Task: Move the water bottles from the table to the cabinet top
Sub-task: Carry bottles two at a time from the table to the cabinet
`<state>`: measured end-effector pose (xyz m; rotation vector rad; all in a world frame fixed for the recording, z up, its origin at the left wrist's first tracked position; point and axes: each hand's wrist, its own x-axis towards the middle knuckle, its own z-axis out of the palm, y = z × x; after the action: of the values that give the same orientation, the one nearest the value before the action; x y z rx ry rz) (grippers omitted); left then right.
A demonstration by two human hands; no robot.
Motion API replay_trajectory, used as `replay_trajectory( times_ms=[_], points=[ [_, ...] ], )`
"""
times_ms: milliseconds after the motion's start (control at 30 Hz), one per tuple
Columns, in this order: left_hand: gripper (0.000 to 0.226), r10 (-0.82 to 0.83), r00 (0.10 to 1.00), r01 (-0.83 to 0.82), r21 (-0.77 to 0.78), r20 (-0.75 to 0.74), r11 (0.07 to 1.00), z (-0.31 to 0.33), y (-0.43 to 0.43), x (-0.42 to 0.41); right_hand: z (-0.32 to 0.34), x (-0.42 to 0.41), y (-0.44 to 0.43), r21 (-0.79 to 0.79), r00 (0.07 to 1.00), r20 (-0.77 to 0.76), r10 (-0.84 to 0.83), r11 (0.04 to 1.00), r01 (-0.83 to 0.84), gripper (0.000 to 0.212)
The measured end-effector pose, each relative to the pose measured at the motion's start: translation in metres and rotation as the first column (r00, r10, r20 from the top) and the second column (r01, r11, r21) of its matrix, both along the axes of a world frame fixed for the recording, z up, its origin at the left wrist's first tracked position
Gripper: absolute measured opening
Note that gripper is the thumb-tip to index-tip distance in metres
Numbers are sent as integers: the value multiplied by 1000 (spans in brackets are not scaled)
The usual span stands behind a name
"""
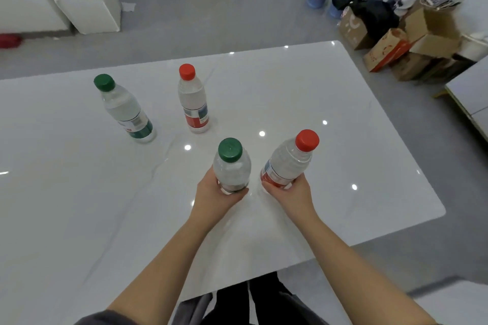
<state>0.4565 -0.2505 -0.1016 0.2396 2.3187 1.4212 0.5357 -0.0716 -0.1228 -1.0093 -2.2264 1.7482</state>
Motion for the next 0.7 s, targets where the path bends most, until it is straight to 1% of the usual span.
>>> replay_trajectory(
  times_ms=[167,333,433,567,667,700],
  points=[
    [52,-97,995,98,42,-16,994,14,29,22,20,43,9,6,993,-18,-118,993,118,62],
    [51,-220,975,222,61,-40,973,30,62,48,34,86,25,-14,967,-32,-255,967,254,58],
    [46,-292,954,296,70,-62,952,36,88,70,38,116,38,-19,936,-51,-347,938,347,59],
    [40,-375,925,380,136,-57,915,43,123,114,44,169,58,-3,895,-66,-441,897,442,58],
    [37,-463,885,464,173,-49,869,51,149,155,53,218,70,4,845,-80,-529,847,531,49],
    [35,-493,869,493,182,-49,851,54,158,168,57,234,72,10,821,-91,-563,824,566,50]
  ],
)
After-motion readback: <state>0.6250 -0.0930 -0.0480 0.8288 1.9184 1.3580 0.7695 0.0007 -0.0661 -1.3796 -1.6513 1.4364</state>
